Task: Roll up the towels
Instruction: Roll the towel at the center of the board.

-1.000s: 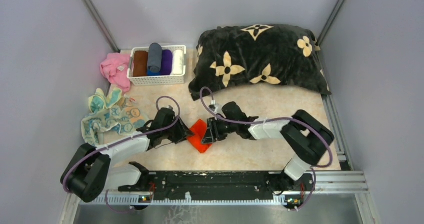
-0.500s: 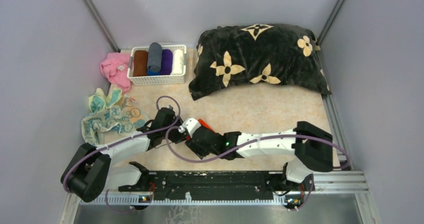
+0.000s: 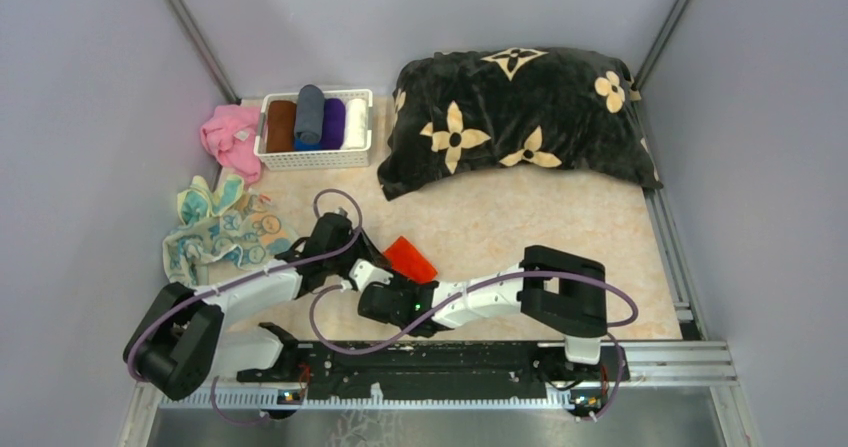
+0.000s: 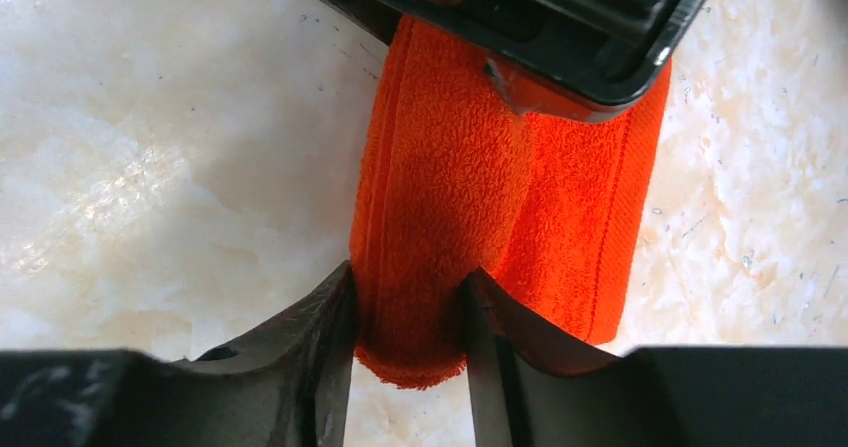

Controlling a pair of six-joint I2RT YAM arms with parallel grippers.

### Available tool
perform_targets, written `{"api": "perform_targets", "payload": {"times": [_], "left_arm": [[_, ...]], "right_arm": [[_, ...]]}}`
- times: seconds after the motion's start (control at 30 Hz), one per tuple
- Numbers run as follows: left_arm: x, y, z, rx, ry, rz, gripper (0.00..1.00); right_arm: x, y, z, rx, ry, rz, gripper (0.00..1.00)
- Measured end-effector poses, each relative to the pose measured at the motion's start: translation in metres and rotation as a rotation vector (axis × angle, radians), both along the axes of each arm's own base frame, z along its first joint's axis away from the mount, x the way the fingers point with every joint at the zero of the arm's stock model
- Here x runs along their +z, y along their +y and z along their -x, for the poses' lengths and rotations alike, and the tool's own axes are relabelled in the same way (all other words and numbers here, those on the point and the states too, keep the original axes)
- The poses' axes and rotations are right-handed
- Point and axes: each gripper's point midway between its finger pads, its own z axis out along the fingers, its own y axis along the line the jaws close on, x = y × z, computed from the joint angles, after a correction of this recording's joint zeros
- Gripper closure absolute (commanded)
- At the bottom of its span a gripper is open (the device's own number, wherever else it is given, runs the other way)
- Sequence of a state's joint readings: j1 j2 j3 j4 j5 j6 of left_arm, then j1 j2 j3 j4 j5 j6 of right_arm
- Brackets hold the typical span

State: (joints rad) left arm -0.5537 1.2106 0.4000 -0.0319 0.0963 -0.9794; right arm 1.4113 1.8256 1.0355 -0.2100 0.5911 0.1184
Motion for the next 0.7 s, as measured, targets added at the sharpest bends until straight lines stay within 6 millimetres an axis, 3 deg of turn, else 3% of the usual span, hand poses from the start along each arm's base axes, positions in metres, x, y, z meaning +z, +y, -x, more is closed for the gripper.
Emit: {"api": "perform_targets", "payload": {"times": [0.07, 0.2, 0.37, 0.6, 0.7], "left_arm": [[0.001, -0.001, -0.002, 0.001, -0.002, 0.0, 0.37], [0.006, 0.0, -0.01, 0.013, -0.01, 0.004, 0.25], [0.014, 0.018, -0.015, 0.065, -0.018, -0.019, 0.17], [0.051, 0.034, -0.01, 0.119, -0.14, 0.013, 0.15], [0.047, 0.035, -0.002, 0.113, -0.142, 0.034, 0.17]], "right_arm": [[0.0, -0.001, -0.001, -0.005, -0.009, 0.003, 0.86], [0.002, 0.0, -0.002, 0.003, 0.014, -0.009, 1.0], [0.005, 0.001, -0.008, 0.017, 0.226, -0.15, 1.0], [0.011, 0.011, -0.009, 0.055, 0.61, -0.457, 1.0], [0.013, 0.015, -0.002, 0.075, 0.789, -0.586, 1.0]]}}
